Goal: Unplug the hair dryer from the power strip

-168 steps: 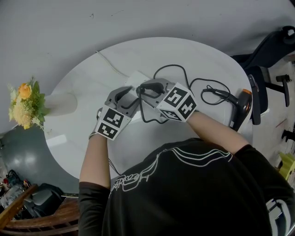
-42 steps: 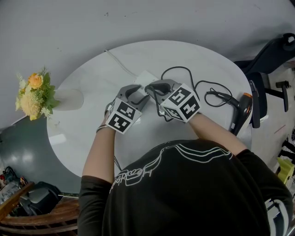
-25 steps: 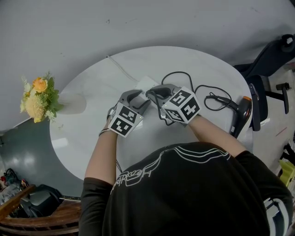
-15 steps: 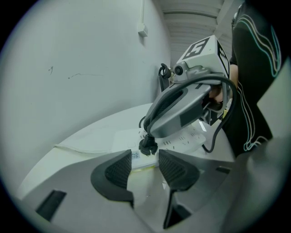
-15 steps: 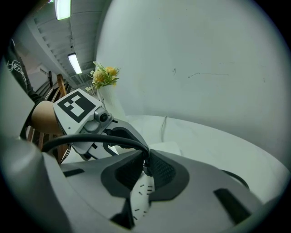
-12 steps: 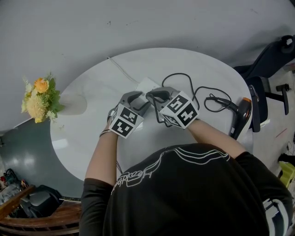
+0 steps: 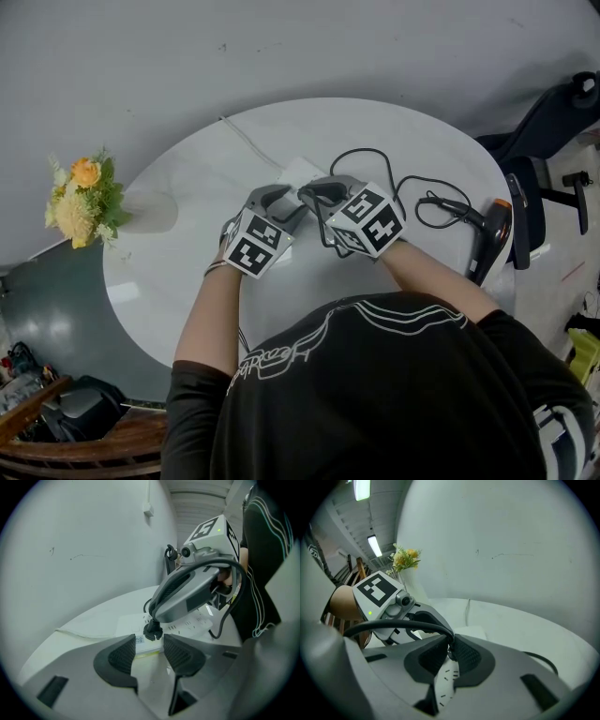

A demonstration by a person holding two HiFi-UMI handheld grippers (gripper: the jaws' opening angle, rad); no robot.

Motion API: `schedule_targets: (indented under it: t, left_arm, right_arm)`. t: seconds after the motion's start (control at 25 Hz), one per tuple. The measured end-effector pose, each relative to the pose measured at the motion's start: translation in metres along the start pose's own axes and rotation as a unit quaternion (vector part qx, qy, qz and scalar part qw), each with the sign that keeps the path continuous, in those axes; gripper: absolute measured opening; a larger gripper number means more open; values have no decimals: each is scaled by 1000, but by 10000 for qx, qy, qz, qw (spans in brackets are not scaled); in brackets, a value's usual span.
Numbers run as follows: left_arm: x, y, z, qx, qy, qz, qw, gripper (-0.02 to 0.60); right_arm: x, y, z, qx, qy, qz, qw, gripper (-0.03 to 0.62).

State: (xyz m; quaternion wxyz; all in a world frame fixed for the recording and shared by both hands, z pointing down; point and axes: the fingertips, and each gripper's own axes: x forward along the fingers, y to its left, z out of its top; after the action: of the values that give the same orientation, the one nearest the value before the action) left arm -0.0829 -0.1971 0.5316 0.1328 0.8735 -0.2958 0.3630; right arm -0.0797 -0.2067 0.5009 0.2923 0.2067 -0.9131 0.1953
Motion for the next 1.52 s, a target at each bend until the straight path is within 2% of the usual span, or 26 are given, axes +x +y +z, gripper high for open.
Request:
schedule_targets:
  t: [0.24,0.56,0.68,1.12,1.28,1.52]
  left_arm:
    - [0,0,0,0,-1,2,10000,186]
    - [0,-1,0,31,37,-8,10000,186]
    - [0,-1,-1,33,35,6,10000,186]
    - [1,0,0,-3,34,28,10000,186]
    - [2,0,1,-1,60,23,10000,186]
    - [2,0,1,15,117,12,9999,186]
  right_arm:
    - [-2,-5,0,438,-66,81,9990,26]
    - [0,4,2,-399,50,-368,9985,26]
    - [1,6,2,-506,85,-420,9978,26]
    - [-2,-7,1,318,11,-87,9995,26]
    - [-3,-4,1,147,49,-158,9998,26]
    - [-1,2,2,-508,156,-371,9979,26]
